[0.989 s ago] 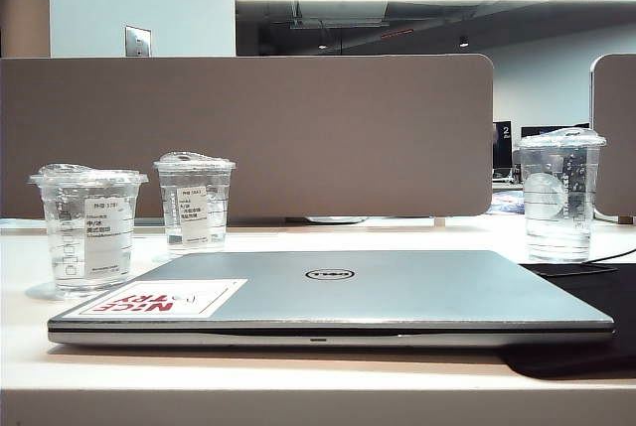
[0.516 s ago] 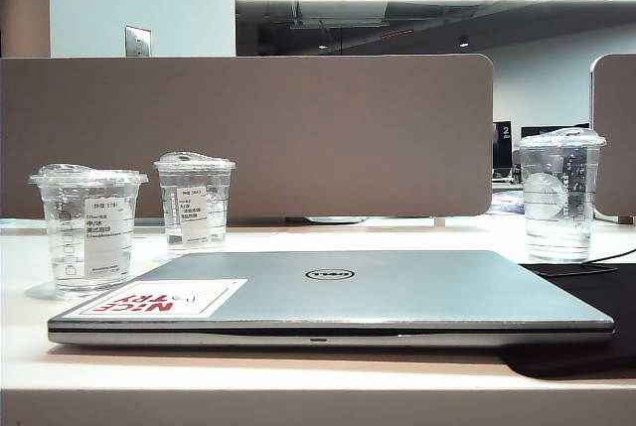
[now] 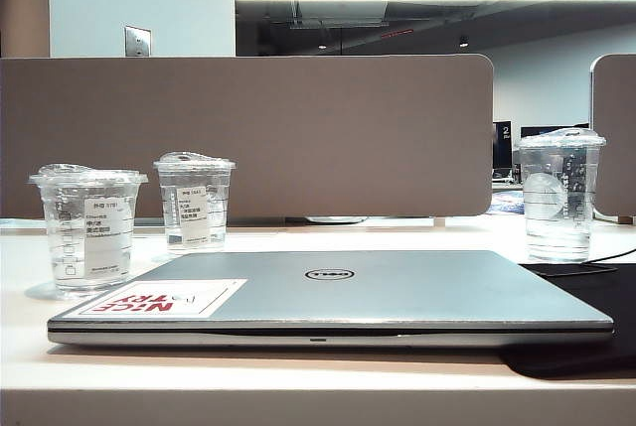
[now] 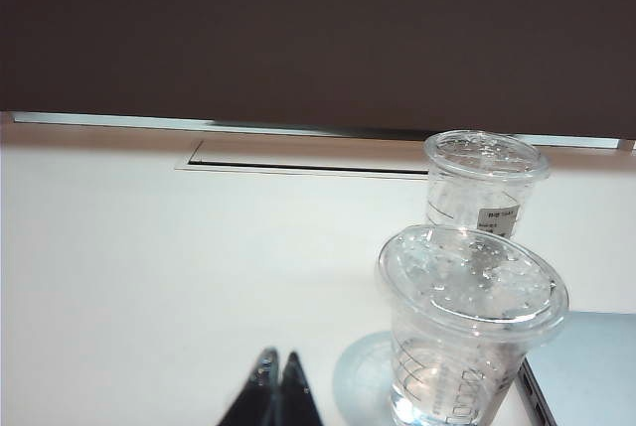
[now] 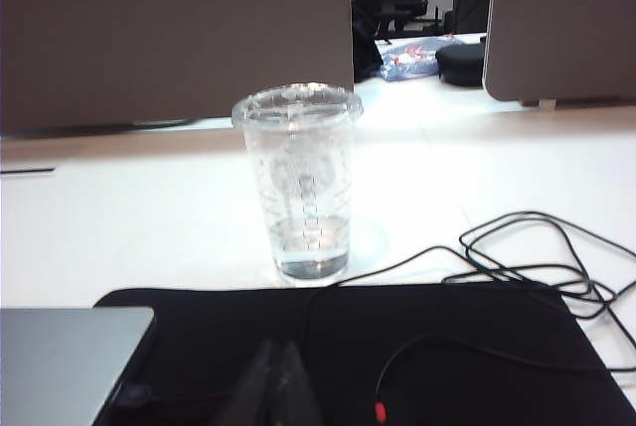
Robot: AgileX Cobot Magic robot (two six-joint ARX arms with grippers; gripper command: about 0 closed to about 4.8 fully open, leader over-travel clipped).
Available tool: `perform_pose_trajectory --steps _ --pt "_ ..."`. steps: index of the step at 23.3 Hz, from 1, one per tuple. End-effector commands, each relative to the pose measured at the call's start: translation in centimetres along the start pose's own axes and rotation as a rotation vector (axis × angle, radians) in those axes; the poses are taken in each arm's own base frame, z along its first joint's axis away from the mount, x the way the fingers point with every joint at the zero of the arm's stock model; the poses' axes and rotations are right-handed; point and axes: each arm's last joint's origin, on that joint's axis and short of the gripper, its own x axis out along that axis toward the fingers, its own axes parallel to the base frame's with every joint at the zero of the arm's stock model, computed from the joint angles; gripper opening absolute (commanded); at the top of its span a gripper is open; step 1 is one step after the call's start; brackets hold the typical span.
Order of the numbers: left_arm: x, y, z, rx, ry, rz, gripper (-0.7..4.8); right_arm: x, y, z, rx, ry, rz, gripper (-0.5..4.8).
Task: Pick up the coffee cup on the middle and place it on the left side of the laptop.
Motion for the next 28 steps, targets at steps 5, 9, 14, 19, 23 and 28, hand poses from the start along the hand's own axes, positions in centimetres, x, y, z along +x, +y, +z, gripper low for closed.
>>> perform_pose_trajectory --steps 5,9,14,19,23,28 --pt "-0.02 -0.01 0.23 0.001 -0.015 -0.004 -0.05 -0.01 0.02 0.50 -0.007 -0.061 0.003 -0.05" --pt "-0.02 -0.01 0.23 0.001 -0.015 -0.004 -0.05 -0.01 0.02 0.46 -0.015 -0.058 0.003 -0.05" --pt "-0.02 -0.01 0.23 0.001 -0.015 -0.004 -0.05 -0.01 0.02 0.44 -0.038 -0.055 0.002 -0.05" --pt "-0.02 -0.01 0.23 0.002 -0.015 -0.004 -0.05 0.01 0.01 0.19 -0.036 -0.030 0.001 -0.05" --pt "-0.02 -0.01 0.23 0.001 -0.015 -0.004 -0.05 0.01 0.00 0.01 -0.036 -0.011 0.001 -0.05" --pt "-0.02 -0.01 0.23 0.001 -0.015 -0.004 -0.05 0.01 0.00 0.05 -0.036 -0.015 0.001 -0.05"
